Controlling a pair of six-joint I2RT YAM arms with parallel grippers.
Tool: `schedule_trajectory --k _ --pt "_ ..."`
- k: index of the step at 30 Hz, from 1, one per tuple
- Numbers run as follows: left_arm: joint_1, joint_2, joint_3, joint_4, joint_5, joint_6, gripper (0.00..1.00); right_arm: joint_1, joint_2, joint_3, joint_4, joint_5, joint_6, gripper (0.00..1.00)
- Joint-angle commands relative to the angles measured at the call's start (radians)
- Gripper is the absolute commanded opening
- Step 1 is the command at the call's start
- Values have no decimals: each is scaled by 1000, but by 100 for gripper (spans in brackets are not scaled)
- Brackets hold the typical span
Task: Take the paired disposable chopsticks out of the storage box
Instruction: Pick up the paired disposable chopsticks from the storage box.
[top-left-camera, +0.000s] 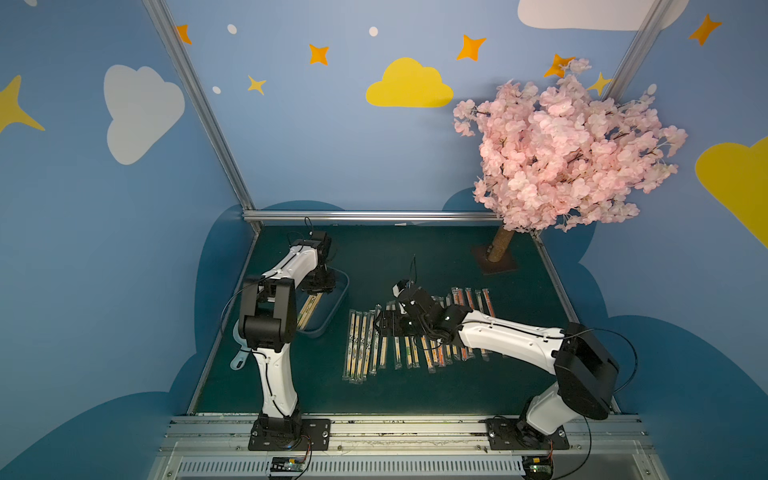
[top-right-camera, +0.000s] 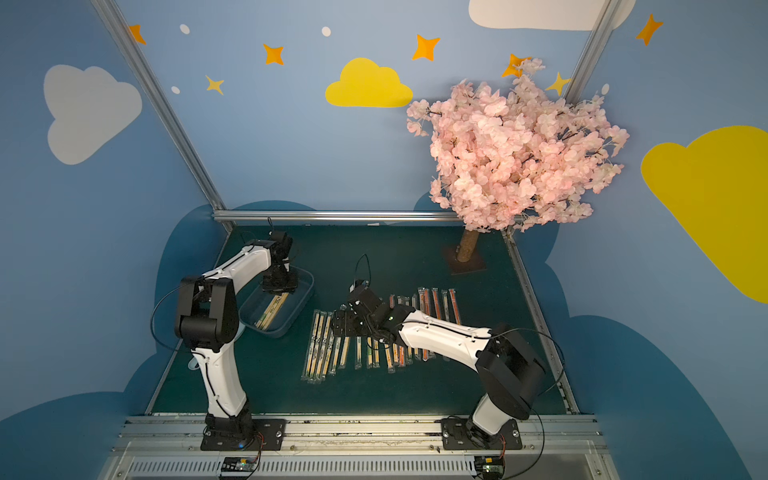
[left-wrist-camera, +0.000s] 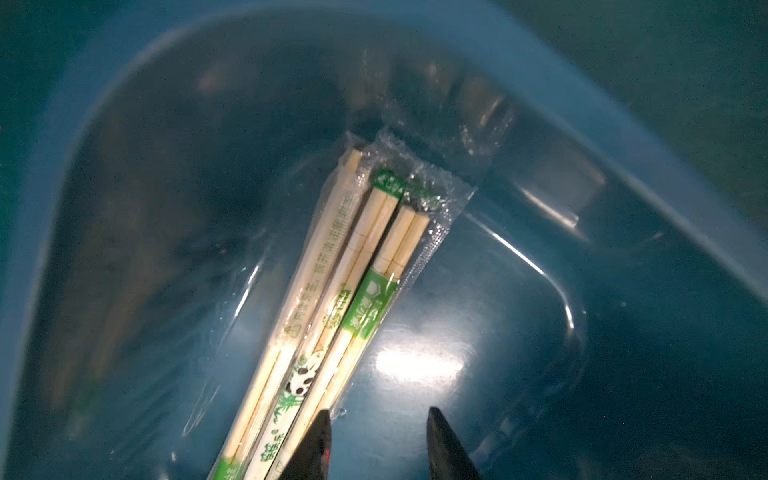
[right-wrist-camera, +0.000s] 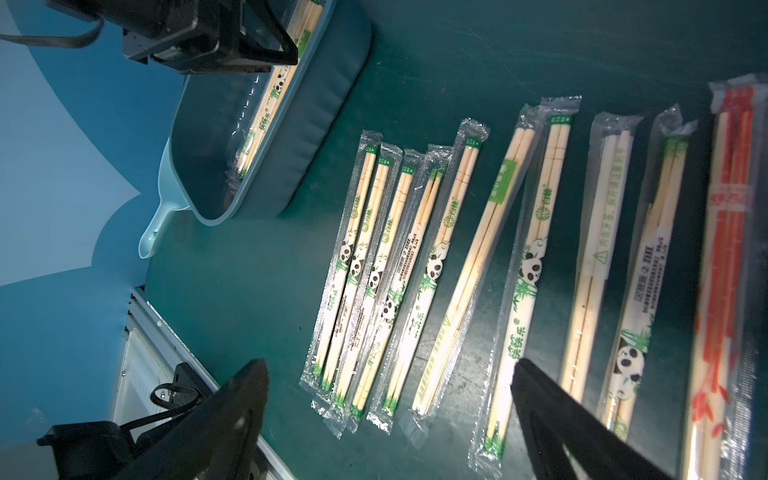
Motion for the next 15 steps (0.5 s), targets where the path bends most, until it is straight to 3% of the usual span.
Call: schedule_trajectory --k 1,15 --pt "8 19 26 -33 -27 15 39 2 -18 2 6 2 -4 95" --pt "32 125 46 -64 -51 24 39 0 -15 16 -8 4 -15 95"
